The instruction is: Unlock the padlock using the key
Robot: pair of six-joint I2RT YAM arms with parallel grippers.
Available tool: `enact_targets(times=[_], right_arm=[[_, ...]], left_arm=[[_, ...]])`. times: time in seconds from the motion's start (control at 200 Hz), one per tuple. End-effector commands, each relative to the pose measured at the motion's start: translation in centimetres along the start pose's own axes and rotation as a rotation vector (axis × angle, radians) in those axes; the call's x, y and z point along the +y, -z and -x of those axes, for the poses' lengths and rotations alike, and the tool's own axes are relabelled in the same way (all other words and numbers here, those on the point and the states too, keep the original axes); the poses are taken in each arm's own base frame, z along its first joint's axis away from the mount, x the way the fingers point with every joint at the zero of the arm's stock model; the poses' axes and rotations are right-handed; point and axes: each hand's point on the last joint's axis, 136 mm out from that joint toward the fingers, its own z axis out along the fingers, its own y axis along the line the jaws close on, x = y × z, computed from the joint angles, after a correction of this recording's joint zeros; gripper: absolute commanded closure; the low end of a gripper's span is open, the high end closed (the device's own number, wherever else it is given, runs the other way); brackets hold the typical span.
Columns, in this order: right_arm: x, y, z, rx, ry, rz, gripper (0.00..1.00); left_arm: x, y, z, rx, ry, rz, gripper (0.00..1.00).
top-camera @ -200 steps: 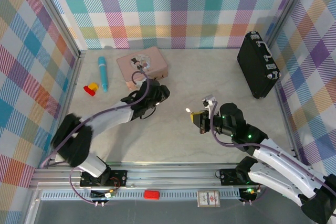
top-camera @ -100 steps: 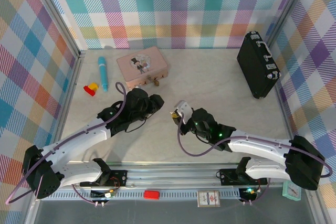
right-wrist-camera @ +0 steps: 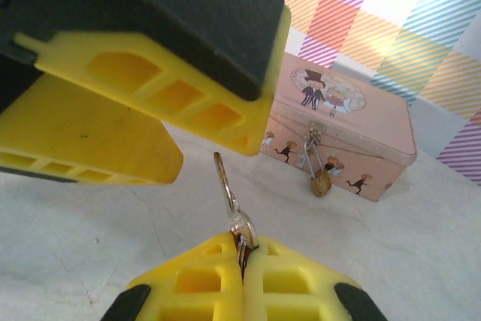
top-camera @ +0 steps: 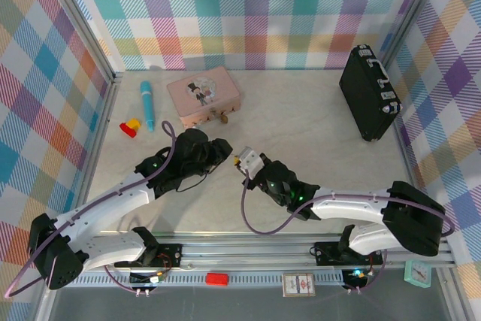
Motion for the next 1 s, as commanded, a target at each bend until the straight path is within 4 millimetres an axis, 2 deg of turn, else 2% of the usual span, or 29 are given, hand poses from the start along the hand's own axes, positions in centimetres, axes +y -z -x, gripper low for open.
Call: enact_targets(times=[0.0,0.265,0.49,0.645,0.995], right_arm=[[-0.3,-0.3,1.9,-0.070,0.023,-0.044,1.00],[0.5,-0.9,1.8,-0.075,0.040,-0.045,1.00],[0.6,-1.1,1.8,-0.079,0.053,-0.060,1.00],[0.9,-1.4,1.8,-0.083,0.057,-0.056,1.00],[1.3,-1.3,1.8,-0.093,0.083,-0.067,1.00]], left_arm=[[-0.4,0.2,-0.3,0.012,0.003,-0.027,0.56],[-0.7,0.0,-0.2,0.010,-0.002,-0.025,0.65],[-0.1,-0.4,-0.3,0.010,0.004,-0.009,0.66],[-0.2,-0.7,-0.4,0.017,0.004,-0.007,0.74],[0.4,-1.0,-0.3,0.006,0.000,0.017,0.82]])
